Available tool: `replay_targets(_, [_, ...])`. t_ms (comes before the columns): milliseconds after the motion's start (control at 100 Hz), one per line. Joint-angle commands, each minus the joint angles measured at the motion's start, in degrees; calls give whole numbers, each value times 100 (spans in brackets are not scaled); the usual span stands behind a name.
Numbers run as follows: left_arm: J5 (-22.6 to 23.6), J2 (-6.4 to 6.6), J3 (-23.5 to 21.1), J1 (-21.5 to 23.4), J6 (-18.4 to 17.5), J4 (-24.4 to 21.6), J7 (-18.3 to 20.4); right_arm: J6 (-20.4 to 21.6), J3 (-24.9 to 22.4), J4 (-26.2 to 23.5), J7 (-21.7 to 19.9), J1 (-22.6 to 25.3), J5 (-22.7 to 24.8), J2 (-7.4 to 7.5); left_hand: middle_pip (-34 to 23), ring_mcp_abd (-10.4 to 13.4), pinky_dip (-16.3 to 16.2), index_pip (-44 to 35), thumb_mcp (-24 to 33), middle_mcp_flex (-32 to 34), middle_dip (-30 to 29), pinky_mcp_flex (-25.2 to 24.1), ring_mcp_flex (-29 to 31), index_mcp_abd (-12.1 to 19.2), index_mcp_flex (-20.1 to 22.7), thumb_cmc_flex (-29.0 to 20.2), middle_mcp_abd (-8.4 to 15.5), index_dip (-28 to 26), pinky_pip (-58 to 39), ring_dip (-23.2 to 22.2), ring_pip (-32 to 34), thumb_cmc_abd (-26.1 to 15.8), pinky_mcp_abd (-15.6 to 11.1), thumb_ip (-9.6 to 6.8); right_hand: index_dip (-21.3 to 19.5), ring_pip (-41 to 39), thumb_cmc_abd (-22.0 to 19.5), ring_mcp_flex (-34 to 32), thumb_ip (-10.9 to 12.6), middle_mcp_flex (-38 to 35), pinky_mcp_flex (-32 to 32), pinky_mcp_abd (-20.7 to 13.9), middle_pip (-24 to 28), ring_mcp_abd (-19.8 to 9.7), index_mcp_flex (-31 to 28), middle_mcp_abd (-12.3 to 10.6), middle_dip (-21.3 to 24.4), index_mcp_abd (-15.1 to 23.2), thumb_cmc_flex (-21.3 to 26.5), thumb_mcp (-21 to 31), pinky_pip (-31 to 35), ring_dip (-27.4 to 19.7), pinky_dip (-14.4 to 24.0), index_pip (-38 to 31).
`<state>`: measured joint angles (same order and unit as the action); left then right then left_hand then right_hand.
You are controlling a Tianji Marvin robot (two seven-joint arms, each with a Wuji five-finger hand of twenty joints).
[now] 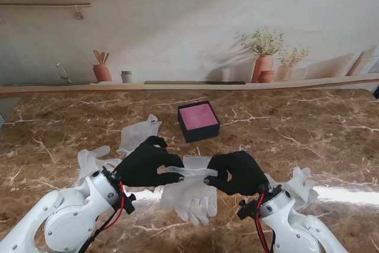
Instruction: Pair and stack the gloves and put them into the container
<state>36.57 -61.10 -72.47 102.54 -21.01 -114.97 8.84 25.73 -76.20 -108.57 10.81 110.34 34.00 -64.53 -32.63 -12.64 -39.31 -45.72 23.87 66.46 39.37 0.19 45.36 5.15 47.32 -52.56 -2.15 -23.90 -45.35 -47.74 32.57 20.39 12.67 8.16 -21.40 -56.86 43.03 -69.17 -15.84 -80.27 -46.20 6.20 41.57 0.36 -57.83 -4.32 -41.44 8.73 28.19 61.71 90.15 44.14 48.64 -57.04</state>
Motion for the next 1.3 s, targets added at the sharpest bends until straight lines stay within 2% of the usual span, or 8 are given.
replay_targets(0, [-42, 65, -22, 102, -60, -41, 39, 17, -35, -117, -130, 206, -50, 19, 72, 74, 41, -126, 260, 317, -49, -62, 166, 105, 225, 35, 117, 89, -152, -3, 172, -24, 67, 2, 17, -258, 32, -370, -195, -280, -147, -1, 374, -73, -88, -44, -162, -110, 54, 52, 472, 189, -48, -192])
replay_targets(130, [-137, 95, -129, 216, -233, -116, 178, 115, -155, -369, -184, 474, 18, 37, 84, 86, 48, -121, 236, 322, -63, -62, 175, 116, 225, 29, 131, 129, -155, 7, 158, -29, 67, 7, 2, -516, -129, -413, -191, -278, -162, -2, 923, -75, -103, -163, -331, -154, -109, 40, 633, 327, -77, -234])
replay_targets(310, [-344, 160, -258, 344, -381, -271, 515, 290, -325, -660, -202, 791, 285, 64, 121, 107, 73, -111, 183, 313, -93, -83, 170, 109, 220, 24, 155, 185, -131, 39, 104, -54, 65, 9, -252, -581, -317, -324, -144, -248, -81, -42, 1031, -108, -189, -210, -408, -165, -273, 91, 652, 393, -84, -186])
replay_targets(380, [-478, 188, -277, 368, -469, -288, 642, 344, -384, -754, -249, 904, 346, 79, 130, 98, 81, -112, 154, 327, -107, -57, 187, 76, 230, 12, 149, 208, -132, 46, 93, -60, 66, 6, -509, -596, -311, -286, -87, -248, -68, -47, 1019, -141, -229, -243, -460, -141, -292, 124, 647, 433, -84, -81])
replay_targets(590, [-853, 278, -341, 435, -571, -332, 1071, 479, -445, -853, -454, 1086, 243, 110, 116, 94, 87, -113, 90, 369, -120, -25, 232, 10, 242, -31, 152, 266, -146, 46, 98, -69, 79, -7, -610, -602, -200, -260, 28, -249, -42, -72, 1045, -181, -244, -256, -496, -76, -327, 213, 628, 441, -86, -161])
replay_targets(820, [-1305, 374, -318, 353, -485, -258, 1553, 409, -413, -797, -699, 1082, -88, 137, 110, 73, 106, -138, 62, 389, -130, -25, 257, -59, 268, -62, 126, 298, -138, 46, 95, -58, 88, -20, -636, -663, -143, -314, 86, -267, -71, -45, 1156, -128, -356, -224, -549, -173, -375, 304, 670, 452, -67, -187])
replay_targets(1040, [-959, 343, -122, 92, -276, -5, 1439, 56, -300, -638, -909, 921, -264, 167, 80, 68, 110, -149, 57, 344, -110, -53, 193, -73, 219, -76, 109, 299, -148, 22, 106, -108, 100, -39, -685, -689, -220, -392, 113, -271, -187, -19, 1240, -122, -474, -236, -549, -209, -488, 304, 734, 431, -76, -143])
replay_targets(1290, [-472, 241, 377, -464, 163, 496, 984, -489, 8, -122, -748, 377, -329, 121, -160, 63, 94, -179, -167, 121, 124, -115, 0, 35, 83, -173, 101, 194, -160, -102, 186, -221, 71, -82, -783, -706, -294, -430, 163, -269, -230, -33, 1308, -133, -584, -254, -531, -195, -598, 270, 775, 414, -110, -62])
